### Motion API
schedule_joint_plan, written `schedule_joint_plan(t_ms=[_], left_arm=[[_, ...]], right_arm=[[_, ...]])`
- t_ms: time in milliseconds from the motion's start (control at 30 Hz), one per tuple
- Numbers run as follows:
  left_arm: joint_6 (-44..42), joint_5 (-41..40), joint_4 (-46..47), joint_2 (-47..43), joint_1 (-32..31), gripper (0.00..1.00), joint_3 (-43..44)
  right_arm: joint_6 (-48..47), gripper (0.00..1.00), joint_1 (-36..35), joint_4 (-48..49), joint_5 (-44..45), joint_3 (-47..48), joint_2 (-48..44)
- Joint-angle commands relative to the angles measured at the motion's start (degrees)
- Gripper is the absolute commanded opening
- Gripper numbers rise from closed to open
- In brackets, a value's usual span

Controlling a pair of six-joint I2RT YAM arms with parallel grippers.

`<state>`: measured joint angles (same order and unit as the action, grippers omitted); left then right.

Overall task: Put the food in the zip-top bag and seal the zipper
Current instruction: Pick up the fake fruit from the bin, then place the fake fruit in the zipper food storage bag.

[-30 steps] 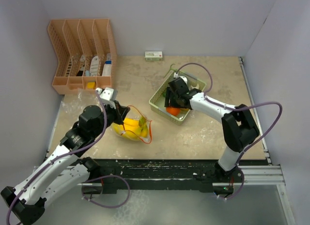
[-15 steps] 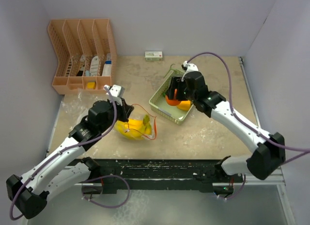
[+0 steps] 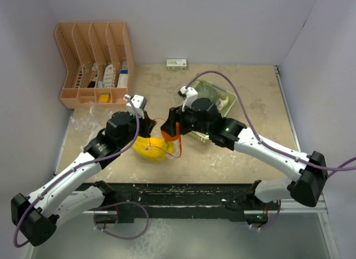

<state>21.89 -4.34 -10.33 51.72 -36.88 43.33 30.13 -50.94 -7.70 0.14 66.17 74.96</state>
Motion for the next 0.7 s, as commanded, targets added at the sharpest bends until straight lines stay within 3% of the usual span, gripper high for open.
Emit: schedule_joint_plan(t_ms=[0,133,300,400,533,667], left_arm=[[-0.7,0.1,2.0,-1.8,0.0,0.00,3.1],[-0.7,0.4,1.5,-2.2,0.0,0.00,3.7],[-0.6,0.7,0.7,-3.1,0.0,0.00,3.7],[-0.5,0.2,0.0,-4.0,0.0,0.00,3.5],[-0.7,-0.5,-1.3,-5.2,0.0,0.00,3.2],[-0.8,-0.9,-1.3,-5.5,0.0,0.00,3.0]], right_arm=[[1.8,0.00,-2.7,5.9,-1.1,0.1,1.0],[2.1,0.01,-4.0,7.6,-0.6,0.8,3.8],[2.0,0.11,-5.3,9.0,4.7,2.5,7.4],[1.7,0.32,-5.3,9.9,6.4,2.9,9.6],[1.5,0.50,-5.3,10.2,3.8,3.9,10.5],[1.5,0.75,-5.3,11.1,3.4,2.7,8.0]])
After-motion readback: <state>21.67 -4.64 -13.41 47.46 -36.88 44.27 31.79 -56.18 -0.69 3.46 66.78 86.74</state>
